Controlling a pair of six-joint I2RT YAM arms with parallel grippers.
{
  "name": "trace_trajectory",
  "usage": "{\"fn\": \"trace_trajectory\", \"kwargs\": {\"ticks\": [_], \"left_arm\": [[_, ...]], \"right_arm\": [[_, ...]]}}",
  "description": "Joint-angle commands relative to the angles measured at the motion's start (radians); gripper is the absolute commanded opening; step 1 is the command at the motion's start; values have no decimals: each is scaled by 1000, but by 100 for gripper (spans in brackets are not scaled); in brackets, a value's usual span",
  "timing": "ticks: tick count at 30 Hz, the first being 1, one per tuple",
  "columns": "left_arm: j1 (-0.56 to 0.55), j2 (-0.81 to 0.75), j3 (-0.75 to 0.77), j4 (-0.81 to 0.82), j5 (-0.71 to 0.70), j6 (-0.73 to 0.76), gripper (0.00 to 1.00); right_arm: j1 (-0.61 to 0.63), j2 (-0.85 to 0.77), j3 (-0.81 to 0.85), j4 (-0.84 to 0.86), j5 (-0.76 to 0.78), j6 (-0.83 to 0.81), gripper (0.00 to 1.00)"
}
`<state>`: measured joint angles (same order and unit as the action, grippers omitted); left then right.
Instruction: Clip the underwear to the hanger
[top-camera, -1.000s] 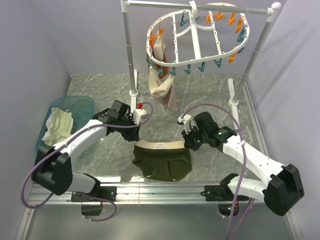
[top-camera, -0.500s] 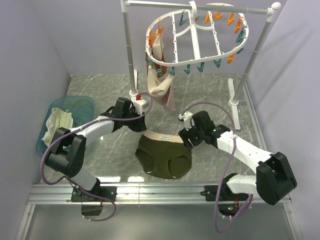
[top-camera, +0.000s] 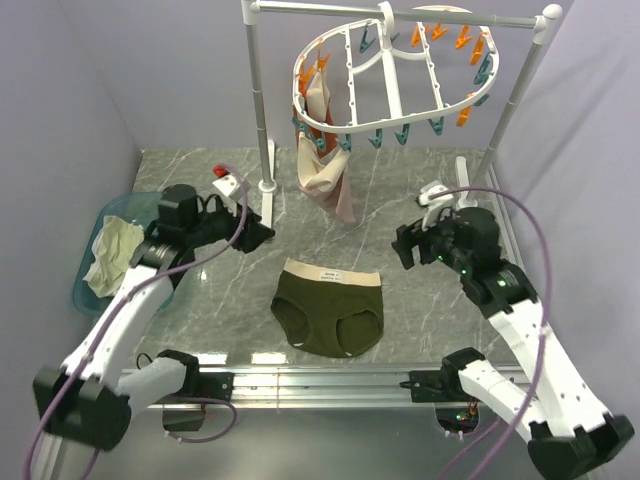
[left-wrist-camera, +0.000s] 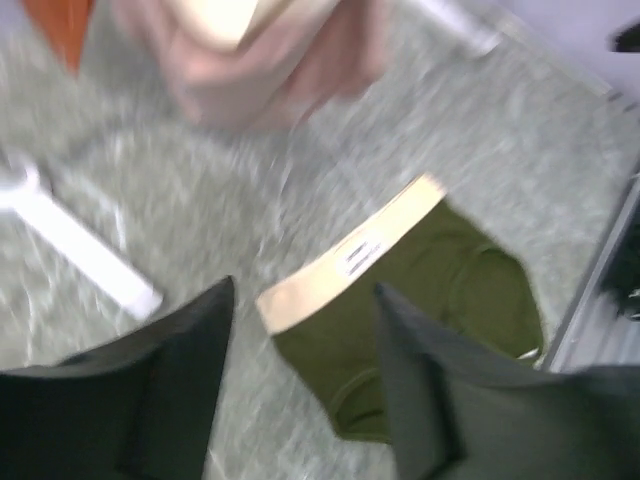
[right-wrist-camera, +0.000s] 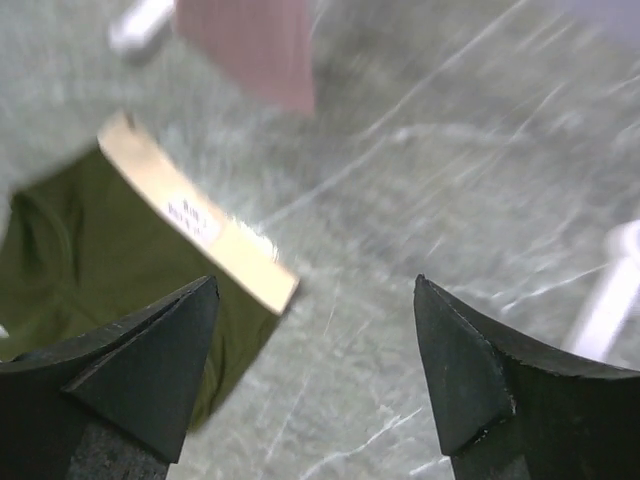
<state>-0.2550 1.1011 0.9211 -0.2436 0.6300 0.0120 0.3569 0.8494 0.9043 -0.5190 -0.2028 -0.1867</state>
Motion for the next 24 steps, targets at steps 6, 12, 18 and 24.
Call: {"fn": "trace_trajectory", "kwargs": {"ticks": [6, 12, 18, 24], "left_arm": [[-64, -159, 22, 199, 100, -95, 72], [-255, -109, 21, 381, -62, -78, 72], [-406, 49, 139, 493, -203, -69, 67], [-536, 224, 249, 612, -351, -24, 65]], "right_arm": [[-16, -104, 156, -9, 77, 170, 87], [-50, -53, 266, 30, -3, 248, 88], [-87, 10, 409, 31, -96, 262, 92], [-228, 83, 461, 59, -248, 389, 92]]}}
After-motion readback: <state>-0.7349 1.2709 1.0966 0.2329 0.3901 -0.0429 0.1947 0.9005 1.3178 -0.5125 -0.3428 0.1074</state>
